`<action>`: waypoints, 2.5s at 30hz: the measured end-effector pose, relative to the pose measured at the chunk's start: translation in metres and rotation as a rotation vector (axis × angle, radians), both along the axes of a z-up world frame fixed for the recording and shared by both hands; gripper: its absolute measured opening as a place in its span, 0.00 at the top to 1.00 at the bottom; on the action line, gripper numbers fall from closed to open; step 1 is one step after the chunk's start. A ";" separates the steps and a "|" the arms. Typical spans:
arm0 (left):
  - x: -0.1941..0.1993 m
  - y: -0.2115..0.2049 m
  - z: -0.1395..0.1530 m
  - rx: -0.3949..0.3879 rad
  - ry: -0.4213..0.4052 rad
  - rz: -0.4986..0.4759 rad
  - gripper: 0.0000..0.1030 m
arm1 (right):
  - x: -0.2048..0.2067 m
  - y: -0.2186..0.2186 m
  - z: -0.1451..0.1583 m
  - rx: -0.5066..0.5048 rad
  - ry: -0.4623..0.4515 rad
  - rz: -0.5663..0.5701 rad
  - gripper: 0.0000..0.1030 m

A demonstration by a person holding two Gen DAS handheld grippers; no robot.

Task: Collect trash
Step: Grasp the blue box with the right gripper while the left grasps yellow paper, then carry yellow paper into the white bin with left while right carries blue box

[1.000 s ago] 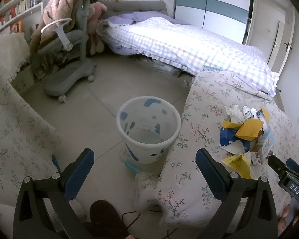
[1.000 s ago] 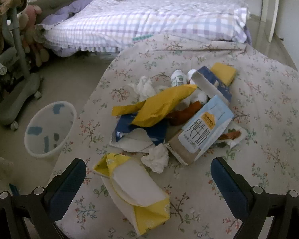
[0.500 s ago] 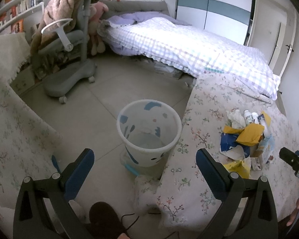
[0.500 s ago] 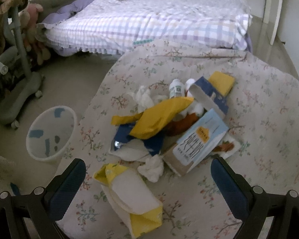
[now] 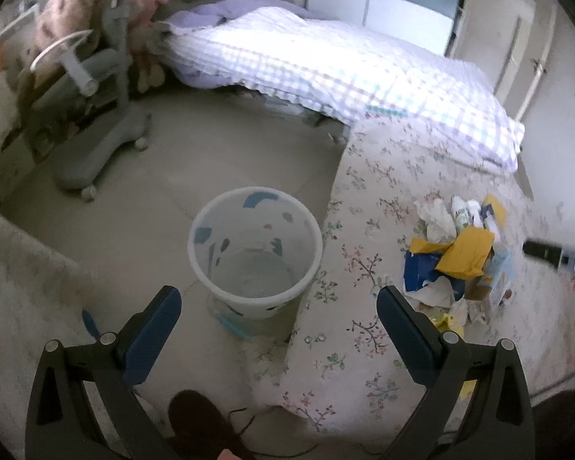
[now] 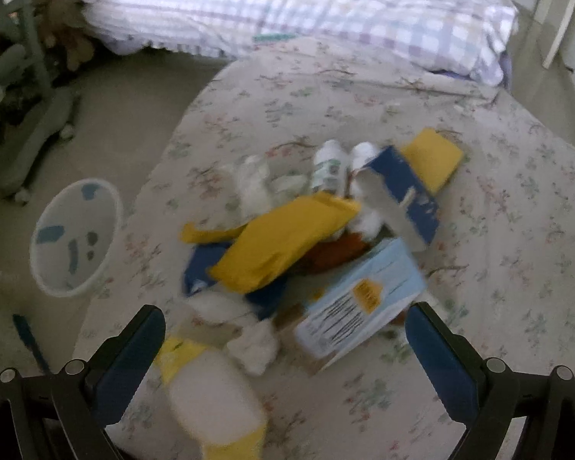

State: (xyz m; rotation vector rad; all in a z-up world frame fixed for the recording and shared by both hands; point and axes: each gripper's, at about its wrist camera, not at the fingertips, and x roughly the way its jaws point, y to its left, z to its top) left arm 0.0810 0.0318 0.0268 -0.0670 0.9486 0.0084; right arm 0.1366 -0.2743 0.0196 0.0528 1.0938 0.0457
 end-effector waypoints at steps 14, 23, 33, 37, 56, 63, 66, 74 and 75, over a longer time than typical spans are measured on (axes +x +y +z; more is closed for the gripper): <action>0.062 -0.021 -0.026 -0.115 0.155 -0.075 0.01 | 0.061 -0.062 -0.018 0.039 0.061 -0.132 0.06; 0.092 -0.070 -0.052 -0.177 0.217 -0.186 0.08 | 0.089 -0.102 -0.052 0.134 0.116 -0.173 0.23; 0.105 -0.119 -0.062 -0.208 0.224 -0.325 0.14 | 0.107 -0.116 -0.084 0.157 0.131 -0.084 0.24; 0.108 -0.159 -0.062 -0.215 0.224 -0.429 0.14 | 0.109 -0.122 -0.084 0.161 0.111 -0.017 0.24; 0.121 -0.215 -0.084 -0.173 0.232 -0.567 0.60 | 0.113 -0.144 -0.115 0.280 0.116 0.032 0.29; 0.114 -0.204 -0.069 -0.223 0.185 -0.563 0.67 | 0.105 -0.148 -0.105 0.290 0.111 0.024 0.37; 0.112 -0.194 -0.059 -0.264 0.161 -0.545 0.67 | 0.101 -0.147 -0.096 0.290 0.098 0.023 0.37; 0.106 -0.142 -0.038 -0.301 0.100 -0.443 0.67 | 0.089 -0.132 -0.065 0.317 0.048 0.030 0.37; 0.106 -0.135 -0.037 -0.301 0.097 -0.428 0.67 | 0.088 -0.128 -0.061 0.318 0.043 0.036 0.37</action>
